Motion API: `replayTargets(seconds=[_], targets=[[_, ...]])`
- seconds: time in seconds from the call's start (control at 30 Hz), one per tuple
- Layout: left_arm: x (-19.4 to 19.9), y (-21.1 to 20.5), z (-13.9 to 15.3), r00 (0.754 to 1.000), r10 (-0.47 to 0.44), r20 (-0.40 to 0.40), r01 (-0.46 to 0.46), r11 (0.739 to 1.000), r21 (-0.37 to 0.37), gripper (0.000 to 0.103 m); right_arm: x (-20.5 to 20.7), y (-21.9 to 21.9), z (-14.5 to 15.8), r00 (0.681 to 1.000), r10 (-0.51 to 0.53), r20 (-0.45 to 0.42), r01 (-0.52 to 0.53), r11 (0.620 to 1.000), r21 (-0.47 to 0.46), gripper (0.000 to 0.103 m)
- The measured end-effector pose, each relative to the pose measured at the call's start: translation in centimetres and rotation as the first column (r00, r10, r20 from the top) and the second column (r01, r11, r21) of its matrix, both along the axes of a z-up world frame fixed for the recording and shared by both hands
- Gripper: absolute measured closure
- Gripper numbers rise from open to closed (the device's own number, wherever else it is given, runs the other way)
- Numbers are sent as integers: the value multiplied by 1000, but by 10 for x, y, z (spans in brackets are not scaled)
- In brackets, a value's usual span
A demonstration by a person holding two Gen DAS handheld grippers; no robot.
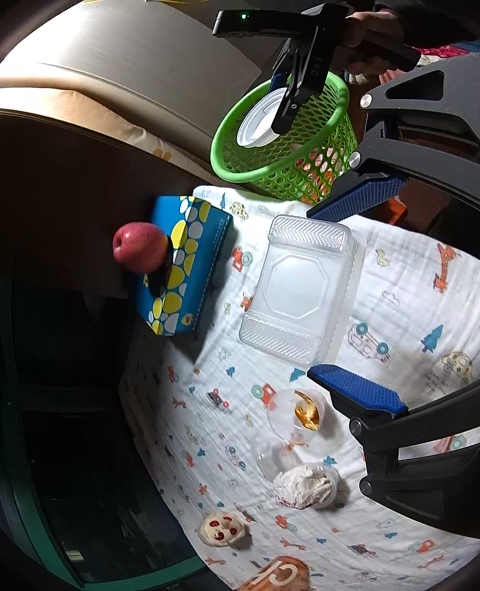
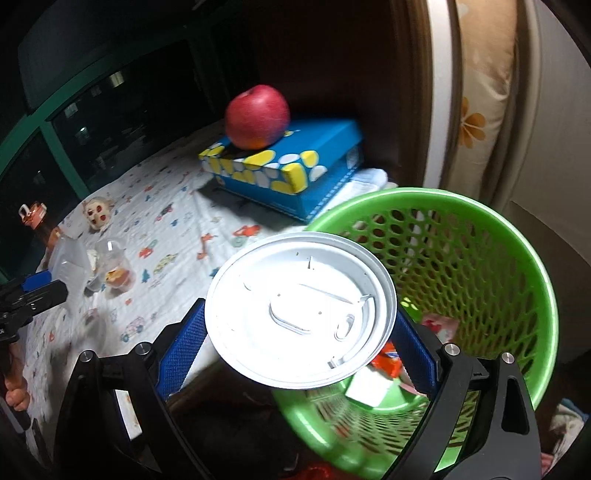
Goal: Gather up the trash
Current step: 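Drop the white lid into the basket with the right gripper while the left carries the clear container, then lower the clear rectangular container into the basket and open the left gripper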
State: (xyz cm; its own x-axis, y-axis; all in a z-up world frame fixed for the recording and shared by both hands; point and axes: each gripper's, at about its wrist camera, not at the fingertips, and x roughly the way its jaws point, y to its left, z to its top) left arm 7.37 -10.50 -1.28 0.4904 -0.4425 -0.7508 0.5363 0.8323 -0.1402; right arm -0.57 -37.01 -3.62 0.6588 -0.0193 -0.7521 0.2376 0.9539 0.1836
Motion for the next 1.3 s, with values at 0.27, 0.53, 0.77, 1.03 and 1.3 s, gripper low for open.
replayTargets(seconds=[0.27, 0.53, 0.77, 1.03, 1.3], targets=[[-3, -39, 5, 998, -63, 6, 63, 998, 11, 28, -12, -62, -18, 991, -122, -44, 121, 992, -36, 9], [-11, -81, 9, 992, -129, 12, 128, 991, 21, 28, -23, -94, -29, 980, -192, -56, 191, 981, -27, 7], [-15, -126, 6, 980, -199, 14, 199, 979, 36, 28, -46, -97, -14, 979, -203, 2, 203, 979, -31, 7], [-25, -184, -3, 957, -290, -6, 290, 955, 54, 28, -74, -98, 7, 975, -213, 62, 216, 976, -41, 7], [-32, -223, -17, 938, -344, -48, 347, 936, 55, 27, -101, -104, 18, 966, -238, 104, 241, 970, -18, 7]])
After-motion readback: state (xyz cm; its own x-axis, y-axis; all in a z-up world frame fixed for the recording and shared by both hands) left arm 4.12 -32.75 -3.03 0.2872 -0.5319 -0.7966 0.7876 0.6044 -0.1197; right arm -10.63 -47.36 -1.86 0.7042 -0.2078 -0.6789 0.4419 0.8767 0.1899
